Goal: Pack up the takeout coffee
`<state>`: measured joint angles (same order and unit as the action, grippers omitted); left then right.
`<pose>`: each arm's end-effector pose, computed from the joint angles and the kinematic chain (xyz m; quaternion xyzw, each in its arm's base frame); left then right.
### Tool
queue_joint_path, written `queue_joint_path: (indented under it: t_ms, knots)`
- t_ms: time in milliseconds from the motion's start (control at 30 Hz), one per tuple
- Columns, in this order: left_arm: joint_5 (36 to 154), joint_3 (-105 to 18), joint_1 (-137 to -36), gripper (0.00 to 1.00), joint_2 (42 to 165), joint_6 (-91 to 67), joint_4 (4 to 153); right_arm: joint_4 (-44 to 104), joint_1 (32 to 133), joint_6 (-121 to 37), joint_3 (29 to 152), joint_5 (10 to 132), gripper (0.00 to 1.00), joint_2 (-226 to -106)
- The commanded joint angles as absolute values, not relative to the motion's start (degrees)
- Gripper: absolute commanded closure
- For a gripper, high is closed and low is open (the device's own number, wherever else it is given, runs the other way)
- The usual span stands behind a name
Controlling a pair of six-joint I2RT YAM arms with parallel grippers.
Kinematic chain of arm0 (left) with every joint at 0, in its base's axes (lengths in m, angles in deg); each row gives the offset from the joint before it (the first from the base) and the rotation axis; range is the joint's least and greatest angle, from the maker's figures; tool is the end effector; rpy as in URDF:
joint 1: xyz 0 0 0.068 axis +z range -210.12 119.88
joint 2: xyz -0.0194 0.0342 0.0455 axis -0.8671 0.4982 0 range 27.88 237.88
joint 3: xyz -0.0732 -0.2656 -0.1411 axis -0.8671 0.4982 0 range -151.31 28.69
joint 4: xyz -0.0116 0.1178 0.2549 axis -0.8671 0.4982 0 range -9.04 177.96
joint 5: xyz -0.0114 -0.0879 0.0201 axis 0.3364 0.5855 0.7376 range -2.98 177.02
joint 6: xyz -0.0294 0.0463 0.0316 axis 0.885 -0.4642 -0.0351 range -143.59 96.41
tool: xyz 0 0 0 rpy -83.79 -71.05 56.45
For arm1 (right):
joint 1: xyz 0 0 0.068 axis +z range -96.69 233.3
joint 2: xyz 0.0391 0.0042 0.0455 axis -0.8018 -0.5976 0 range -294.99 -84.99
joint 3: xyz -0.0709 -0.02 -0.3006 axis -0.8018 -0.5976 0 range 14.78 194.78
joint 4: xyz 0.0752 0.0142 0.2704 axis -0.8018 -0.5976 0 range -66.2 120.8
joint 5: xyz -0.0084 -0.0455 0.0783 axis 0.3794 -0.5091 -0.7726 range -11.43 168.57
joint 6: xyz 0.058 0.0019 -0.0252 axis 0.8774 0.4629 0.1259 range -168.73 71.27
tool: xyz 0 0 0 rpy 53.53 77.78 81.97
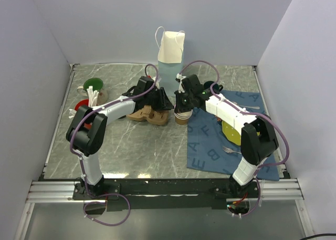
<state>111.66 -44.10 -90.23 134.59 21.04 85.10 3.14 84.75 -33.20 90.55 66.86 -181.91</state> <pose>0.3824 -0.2453 0.2311 -0.0183 0.8831 -0.4122 0.2236 0.3412 0.2202 0.2816 -0.1645 0.9173 0.2270 0.2829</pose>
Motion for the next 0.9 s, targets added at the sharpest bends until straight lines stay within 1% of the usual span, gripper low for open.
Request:
queue_joint_path:
  t_ms: [0,467,733,867]
  knots:
    - [108.73,-45.31,-91.15,0.67,135.63,18.60,88.08,3.99,84.33,-33.44,93.44,66.26,1.00,-180.70]
    - [106.97,-44.78,-91.59,0.68,134.14,18.78,88.87,5.22,84.33,-33.70,94.58,65.38,1.00,-181.40]
    - [106.44,-49.61,-89.04,0.65,131.50,17.55,93.70,5.22,84.42,-33.18,93.00,66.09,1.00,-181.14]
    - [107.93,-50.06,-88.33,0.65,131.24,17.63,93.09,5.22,84.33,-33.00,92.56,66.17,1.00,-181.05]
